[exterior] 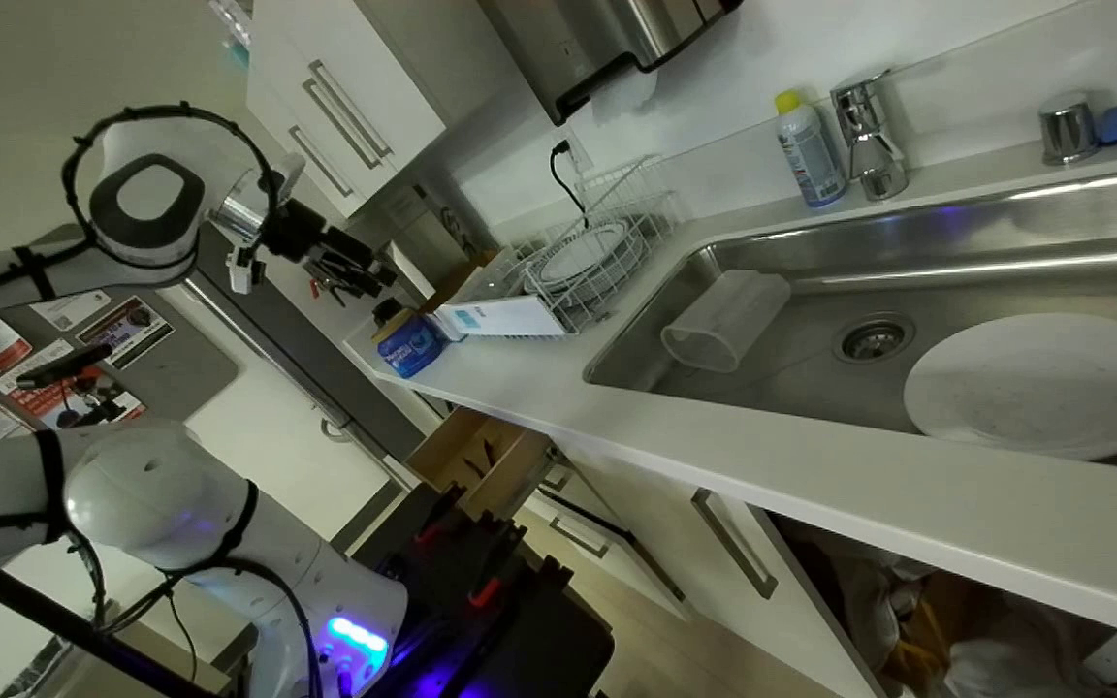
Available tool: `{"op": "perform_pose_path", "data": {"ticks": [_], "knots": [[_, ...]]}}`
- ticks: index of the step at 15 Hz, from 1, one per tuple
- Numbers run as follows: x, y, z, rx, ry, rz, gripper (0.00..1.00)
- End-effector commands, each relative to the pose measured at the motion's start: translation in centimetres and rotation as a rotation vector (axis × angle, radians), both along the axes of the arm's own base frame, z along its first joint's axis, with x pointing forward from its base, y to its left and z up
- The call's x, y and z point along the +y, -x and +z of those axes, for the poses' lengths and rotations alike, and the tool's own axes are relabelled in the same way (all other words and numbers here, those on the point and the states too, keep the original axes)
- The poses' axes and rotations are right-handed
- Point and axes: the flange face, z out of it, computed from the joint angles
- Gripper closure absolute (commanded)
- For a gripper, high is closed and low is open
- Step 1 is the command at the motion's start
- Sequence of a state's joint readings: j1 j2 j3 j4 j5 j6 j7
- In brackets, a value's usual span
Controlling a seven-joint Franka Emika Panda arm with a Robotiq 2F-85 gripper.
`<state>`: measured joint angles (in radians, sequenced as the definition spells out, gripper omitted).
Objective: Close the open drawer
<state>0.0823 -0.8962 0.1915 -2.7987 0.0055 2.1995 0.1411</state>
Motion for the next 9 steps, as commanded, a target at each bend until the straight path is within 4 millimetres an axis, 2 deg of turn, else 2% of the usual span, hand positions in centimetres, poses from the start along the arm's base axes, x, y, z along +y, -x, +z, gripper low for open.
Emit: {"op": "perform_pose_path", "data": {"ticks": [1, 5, 7, 8, 9], "knots": [[7.2, 3.2, -0.5, 0.017, 0.082, 0.197, 0.0], [15.6, 7.9, -3.3, 0.056, 0.144, 0.459, 0.0], [18.7, 10.3, -4.4, 0.083, 0.158, 0.578, 0.0], [20.0, 11.5, -5.1, 0.1, 0.161, 0.633, 0.0], [18.0, 10.5, -4.0, 0.054, 0.165, 0.549, 0.0]]}}
